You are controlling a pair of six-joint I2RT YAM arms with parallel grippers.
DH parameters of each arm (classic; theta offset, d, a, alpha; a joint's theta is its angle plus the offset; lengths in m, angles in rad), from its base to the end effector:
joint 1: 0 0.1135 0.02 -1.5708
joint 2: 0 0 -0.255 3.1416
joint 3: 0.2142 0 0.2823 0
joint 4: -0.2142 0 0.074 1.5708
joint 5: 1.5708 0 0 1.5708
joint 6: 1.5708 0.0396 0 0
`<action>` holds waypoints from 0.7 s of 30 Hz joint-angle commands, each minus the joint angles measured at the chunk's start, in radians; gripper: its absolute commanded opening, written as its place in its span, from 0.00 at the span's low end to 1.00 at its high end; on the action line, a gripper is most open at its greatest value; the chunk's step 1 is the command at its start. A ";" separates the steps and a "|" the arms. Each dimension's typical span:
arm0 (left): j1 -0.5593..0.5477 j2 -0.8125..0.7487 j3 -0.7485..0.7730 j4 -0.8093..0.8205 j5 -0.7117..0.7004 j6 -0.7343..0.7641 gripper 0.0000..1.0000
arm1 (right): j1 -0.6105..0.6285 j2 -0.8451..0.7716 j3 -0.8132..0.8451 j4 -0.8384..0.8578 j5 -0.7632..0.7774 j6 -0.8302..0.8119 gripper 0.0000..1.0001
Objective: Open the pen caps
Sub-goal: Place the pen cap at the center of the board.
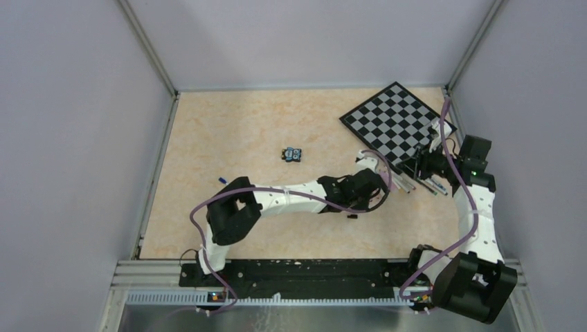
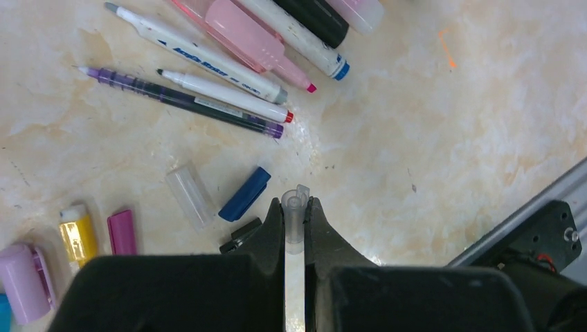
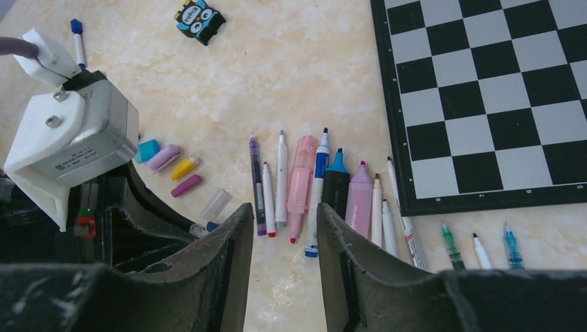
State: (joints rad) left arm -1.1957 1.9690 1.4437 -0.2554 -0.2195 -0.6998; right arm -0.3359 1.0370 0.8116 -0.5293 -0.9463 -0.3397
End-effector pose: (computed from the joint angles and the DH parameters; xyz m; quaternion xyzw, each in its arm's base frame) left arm 0.1794 -0.4320 0.1829 0.1843 0.8997 -0.2517 0.3053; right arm 0.2403 -0.0499 0.2633 -0.1824 0.8167 0.2776 0.4719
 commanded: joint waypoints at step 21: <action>0.119 0.063 0.043 -0.063 0.058 -0.418 0.06 | 0.003 -0.031 0.001 0.046 0.040 0.019 0.38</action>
State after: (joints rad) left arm -1.0958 2.0228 1.5127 -0.3634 -0.2035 -1.0634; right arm -0.3359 1.0340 0.8116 -0.5159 -0.9047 -0.3347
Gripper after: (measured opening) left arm 0.063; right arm 0.378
